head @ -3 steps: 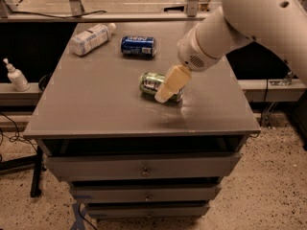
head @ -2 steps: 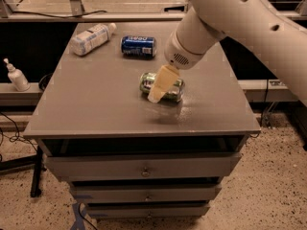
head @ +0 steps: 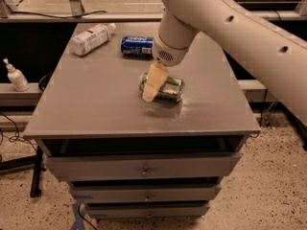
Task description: Place green can upright
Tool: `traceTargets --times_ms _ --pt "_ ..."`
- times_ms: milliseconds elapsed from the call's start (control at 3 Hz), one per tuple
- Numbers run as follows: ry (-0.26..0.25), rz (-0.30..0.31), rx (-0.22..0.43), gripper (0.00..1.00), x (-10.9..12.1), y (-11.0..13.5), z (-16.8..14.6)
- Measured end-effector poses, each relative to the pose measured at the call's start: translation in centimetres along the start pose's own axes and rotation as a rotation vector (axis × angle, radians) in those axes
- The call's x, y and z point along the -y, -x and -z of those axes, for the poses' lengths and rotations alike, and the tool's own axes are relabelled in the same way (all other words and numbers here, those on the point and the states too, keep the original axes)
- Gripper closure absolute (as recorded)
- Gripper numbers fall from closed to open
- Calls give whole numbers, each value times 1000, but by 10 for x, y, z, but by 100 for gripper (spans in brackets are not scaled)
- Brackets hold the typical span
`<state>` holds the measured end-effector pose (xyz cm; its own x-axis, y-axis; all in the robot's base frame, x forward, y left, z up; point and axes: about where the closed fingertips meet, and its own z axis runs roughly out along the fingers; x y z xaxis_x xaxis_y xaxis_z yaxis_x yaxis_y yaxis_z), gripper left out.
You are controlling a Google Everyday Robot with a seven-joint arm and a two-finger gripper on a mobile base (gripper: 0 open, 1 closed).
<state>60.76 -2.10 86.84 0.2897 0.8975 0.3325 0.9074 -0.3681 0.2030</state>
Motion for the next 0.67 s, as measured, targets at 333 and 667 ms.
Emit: traceTargets --times_ms 333,667 --pt "-8 -21 62 0 -3 6 -12" --pt "-13 -41 114 0 -4 10 -23"
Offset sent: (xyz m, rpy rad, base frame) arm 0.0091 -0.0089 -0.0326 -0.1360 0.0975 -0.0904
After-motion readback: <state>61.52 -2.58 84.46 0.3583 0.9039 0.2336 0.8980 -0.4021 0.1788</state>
